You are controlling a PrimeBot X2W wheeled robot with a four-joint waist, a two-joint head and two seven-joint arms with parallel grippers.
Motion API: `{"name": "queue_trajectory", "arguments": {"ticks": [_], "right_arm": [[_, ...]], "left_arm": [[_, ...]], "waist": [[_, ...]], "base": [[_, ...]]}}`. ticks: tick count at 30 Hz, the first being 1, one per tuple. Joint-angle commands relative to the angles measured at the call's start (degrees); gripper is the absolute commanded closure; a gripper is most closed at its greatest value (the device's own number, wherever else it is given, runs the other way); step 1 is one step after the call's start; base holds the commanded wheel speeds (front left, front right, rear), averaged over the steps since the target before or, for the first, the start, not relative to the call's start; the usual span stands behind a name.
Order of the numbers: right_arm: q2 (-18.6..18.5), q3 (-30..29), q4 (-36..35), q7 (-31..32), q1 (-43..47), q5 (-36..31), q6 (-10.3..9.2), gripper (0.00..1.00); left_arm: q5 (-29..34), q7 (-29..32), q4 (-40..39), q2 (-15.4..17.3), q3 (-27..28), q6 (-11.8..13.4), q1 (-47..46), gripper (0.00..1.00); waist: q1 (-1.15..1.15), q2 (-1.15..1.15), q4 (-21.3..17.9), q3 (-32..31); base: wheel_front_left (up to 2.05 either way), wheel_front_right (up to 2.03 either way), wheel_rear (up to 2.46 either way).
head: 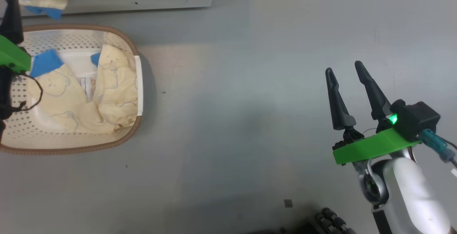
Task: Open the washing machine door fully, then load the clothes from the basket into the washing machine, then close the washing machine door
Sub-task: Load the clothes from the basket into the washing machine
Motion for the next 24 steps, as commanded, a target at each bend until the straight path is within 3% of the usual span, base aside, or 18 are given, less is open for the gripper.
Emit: {"name": "queue_trajectory", "arguments": {"ticks": [1, 8, 24], "right_arm": [[-0.1, 1.1, -2.0, -0.4, -0.2, 0.3, 0.02, 0.0], [-0.1, 1.6, -3.1, -0.4, -0.4, 1.7, 0.02, 0.0], [-0.1, 2.9, -3.8, -0.4, -0.3, 3.6, 0.02, 0.0]], "left_arm": [[0.0, 0.1, -0.2, 3.9, 1.1, -0.2, -2.0, 0.0], [-1.4, -0.4, 7.2, 6.3, -2.4, -0.2, -10.2, 0.0], [-6.5, -0.8, 16.7, 6.6, -5.3, -0.2, -17.3, 0.0]], "waist": [[-0.01, 0.0, -1.4, 1.5], [-0.01, 0.0, -3.9, 4.1], [-0.01, 0.0, -6.7, 5.3]], "base": [[0.0, 0.0, 0.0], [0.0, 0.0, 0.0], [0.0, 0.0, 0.0]]}}
